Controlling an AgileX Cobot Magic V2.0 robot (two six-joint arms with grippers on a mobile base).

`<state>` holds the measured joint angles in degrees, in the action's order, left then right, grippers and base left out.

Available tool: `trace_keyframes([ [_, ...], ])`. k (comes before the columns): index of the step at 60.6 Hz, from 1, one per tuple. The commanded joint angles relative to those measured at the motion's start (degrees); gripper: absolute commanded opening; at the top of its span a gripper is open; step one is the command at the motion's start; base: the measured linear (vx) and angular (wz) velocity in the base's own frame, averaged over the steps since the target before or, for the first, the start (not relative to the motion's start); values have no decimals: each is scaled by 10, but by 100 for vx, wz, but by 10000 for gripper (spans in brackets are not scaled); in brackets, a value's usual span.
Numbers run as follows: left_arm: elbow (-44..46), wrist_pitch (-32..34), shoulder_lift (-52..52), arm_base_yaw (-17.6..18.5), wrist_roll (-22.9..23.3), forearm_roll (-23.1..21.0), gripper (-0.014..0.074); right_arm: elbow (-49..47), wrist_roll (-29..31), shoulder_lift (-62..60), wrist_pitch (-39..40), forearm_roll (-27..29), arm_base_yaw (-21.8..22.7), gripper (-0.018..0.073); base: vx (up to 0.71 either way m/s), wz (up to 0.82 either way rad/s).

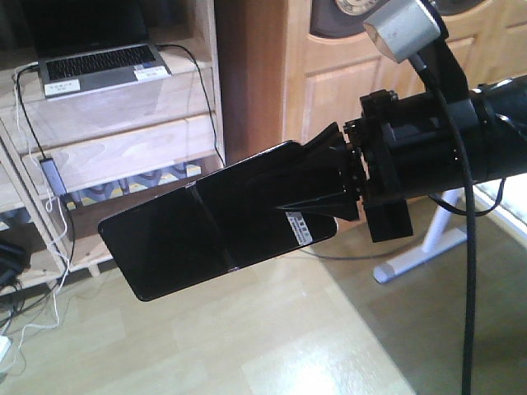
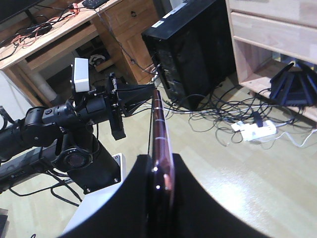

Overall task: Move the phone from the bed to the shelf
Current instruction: 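Carry the phone in the right gripper toward the wooden shelf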

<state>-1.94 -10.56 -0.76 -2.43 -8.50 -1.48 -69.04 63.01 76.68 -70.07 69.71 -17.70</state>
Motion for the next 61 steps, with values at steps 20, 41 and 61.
trace_keyframes([
  [20,12,41,-8,2,3,-5,1,-15,3,-18,-36,53,0,-2,40,18],
  [41,12,41,-8,2,3,-5,1,-15,3,-18,-35,53,0,-2,39,27],
  [61,12,41,-8,2,3,-5,1,-15,3,-18,-35,53,0,-2,37,24],
])
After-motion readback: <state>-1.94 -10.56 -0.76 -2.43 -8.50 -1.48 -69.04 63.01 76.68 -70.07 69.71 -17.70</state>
